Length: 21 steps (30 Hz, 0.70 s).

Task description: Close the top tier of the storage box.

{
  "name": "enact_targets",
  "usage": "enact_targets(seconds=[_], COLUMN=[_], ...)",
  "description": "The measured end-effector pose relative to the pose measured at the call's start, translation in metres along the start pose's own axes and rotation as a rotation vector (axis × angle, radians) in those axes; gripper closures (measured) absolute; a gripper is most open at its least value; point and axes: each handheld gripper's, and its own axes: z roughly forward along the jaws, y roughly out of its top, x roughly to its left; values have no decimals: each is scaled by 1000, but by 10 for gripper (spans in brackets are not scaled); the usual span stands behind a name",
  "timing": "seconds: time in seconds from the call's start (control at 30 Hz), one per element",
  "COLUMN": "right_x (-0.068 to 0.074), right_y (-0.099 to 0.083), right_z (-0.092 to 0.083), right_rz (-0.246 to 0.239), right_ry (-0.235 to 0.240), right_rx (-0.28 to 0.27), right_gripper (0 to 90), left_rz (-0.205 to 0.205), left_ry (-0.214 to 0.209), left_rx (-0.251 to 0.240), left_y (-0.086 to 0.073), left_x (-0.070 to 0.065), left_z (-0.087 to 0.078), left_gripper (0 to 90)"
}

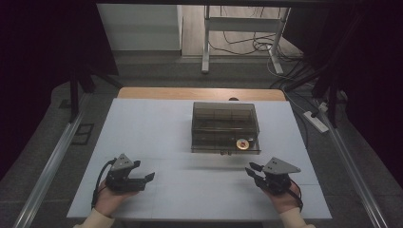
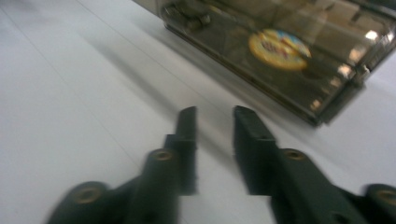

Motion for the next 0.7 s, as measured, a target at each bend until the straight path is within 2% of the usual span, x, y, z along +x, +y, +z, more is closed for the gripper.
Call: enact_targets(seconds=[0.1,0.2,0.4,0.7], right_x=[3,7,14,12], right_y=[6,11,18,25], right_z=[1,5,20,26], right_rz=[-22,-30,-65,-56], right_ry=[-4,-2,-6,-27], right_rx=[-23,-40,-30,-36], right_gripper=[894,898,898,898], left_rz=[2,5,7,5], left_ry=[0,0,-4,-3], left_rx=[1,2,5,7], left_y=[0,0,0,0], left_x=[0,0,1,1], left_z=[1,1,2,2], left_gripper=[235,234,233,233])
